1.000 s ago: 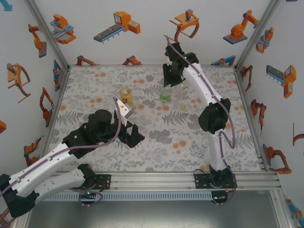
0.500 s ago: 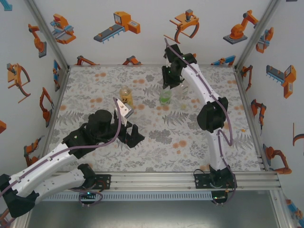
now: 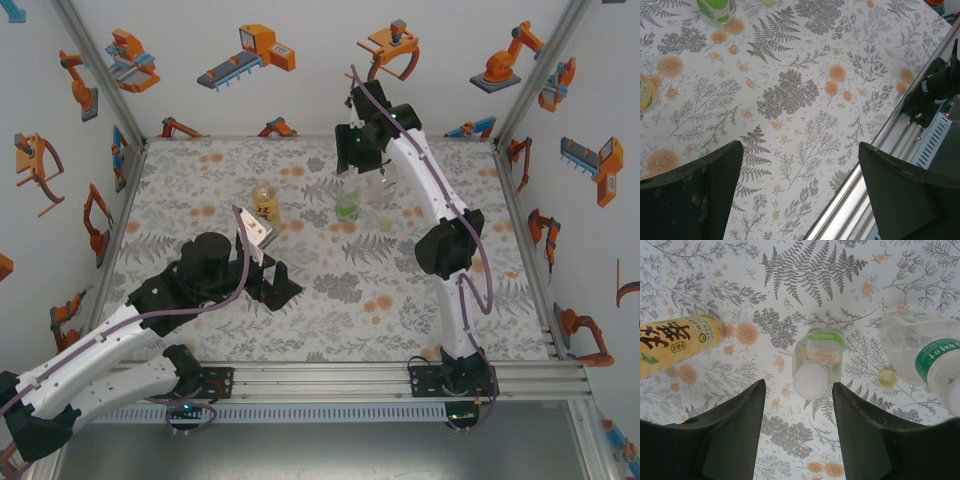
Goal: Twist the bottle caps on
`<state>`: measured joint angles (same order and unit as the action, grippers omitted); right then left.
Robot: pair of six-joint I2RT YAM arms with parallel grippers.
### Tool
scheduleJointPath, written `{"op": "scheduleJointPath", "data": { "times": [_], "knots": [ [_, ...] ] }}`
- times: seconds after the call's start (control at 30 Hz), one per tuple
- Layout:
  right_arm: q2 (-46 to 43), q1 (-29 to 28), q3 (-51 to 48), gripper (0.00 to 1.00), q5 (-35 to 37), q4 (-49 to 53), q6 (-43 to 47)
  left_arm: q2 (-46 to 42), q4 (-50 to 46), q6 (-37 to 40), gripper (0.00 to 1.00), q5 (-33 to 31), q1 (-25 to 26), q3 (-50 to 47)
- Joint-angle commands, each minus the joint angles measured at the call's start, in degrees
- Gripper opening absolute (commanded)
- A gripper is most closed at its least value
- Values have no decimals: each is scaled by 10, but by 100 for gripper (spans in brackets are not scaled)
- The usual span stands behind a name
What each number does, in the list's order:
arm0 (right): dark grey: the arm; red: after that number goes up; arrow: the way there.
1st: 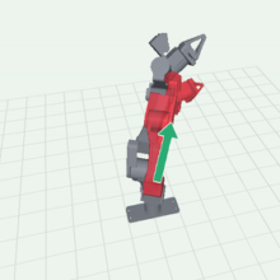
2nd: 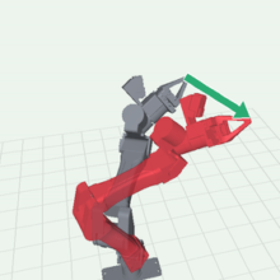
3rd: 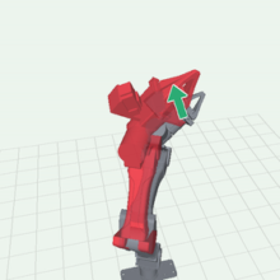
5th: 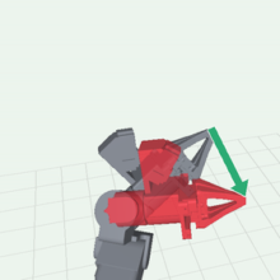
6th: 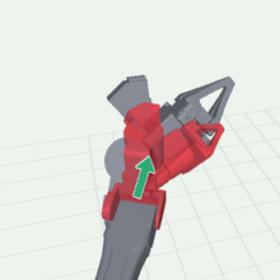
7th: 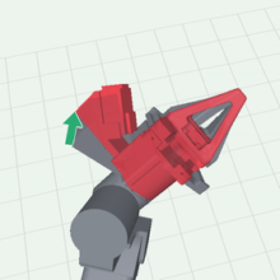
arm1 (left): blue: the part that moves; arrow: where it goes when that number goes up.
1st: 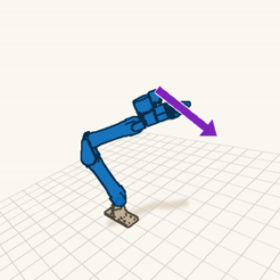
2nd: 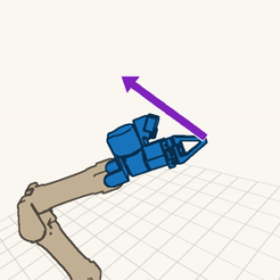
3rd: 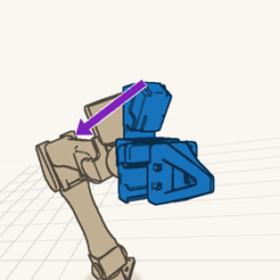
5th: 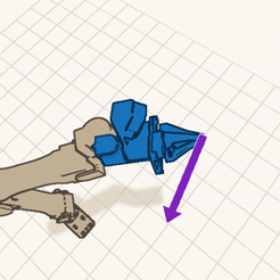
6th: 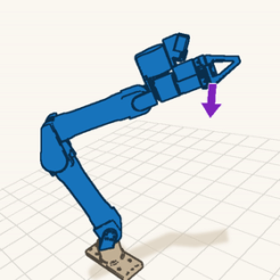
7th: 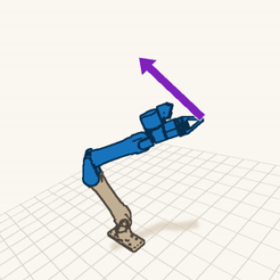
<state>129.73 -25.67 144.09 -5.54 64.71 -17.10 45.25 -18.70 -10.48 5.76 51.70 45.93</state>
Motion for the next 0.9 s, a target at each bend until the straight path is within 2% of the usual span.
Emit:
{"op": "scheduleJointPath", "data": {
  "times": [0.0, 0.23, 0.43, 0.6, 0.73, 0.8, 0.87],
  "knots": [
    [-51, 2, -3, 53, -5, 11, -6, -13, -12, -2, 89, -9, -2, -1],
    [-156, -24, -147, 54, -32, -93, 17, -44, -38, -11, 89, -38, -2, -7],
    [-242, -73, -338, 57, -70, -277, 53, -98, -79, -42, 88, -64, -1, -16],
    [-284, -110, -473, 68, -90, -442, 68, -157, -111, -73, 88, -79, -1, -30],
    [-288, -132, -530, 75, -100, -534, 77, -200, -132, -84, 88, -96, -1, -36],
    [-283, -143, -552, 81, -98, -581, 78, -217, -143, -84, 88, -107, -1, -34],
    [-278, -152, -575, 91, -100, -631, 84, -231, -150, -84, 88, -114, -1, -33]
  ]
}}
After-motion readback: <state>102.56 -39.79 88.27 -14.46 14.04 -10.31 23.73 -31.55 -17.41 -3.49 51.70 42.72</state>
